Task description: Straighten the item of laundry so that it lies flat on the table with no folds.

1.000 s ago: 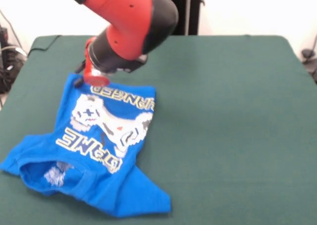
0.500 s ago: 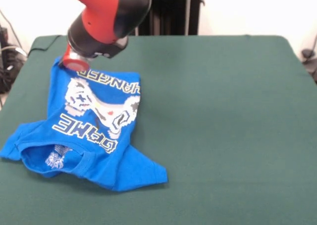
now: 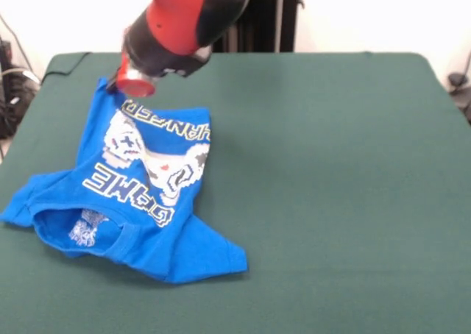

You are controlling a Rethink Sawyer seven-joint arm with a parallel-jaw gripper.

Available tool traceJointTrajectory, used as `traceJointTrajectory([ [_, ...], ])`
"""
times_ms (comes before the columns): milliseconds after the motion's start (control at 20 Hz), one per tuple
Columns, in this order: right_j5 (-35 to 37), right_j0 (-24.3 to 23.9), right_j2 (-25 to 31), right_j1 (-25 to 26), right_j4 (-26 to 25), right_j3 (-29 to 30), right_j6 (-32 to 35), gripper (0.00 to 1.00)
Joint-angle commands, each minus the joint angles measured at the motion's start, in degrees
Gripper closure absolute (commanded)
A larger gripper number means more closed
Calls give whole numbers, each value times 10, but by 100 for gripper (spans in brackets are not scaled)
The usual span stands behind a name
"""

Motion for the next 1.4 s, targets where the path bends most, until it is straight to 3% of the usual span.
traceJointTrajectory([
  [50,82,82,-1,-5,29,106,110,100],
  [200,113,125,-57,32,24,89,151,100],
  [450,148,158,-108,75,11,56,143,100],
  [600,85,137,-90,83,16,55,129,100],
  [800,52,130,-88,111,24,42,134,100],
  [950,-48,54,13,62,78,87,86,100],
  [1000,-77,-6,85,18,102,122,18,100],
  [1200,-66,-147,228,-58,124,191,-134,100],
  [1400,-29,-232,306,-101,101,229,-198,100],
])
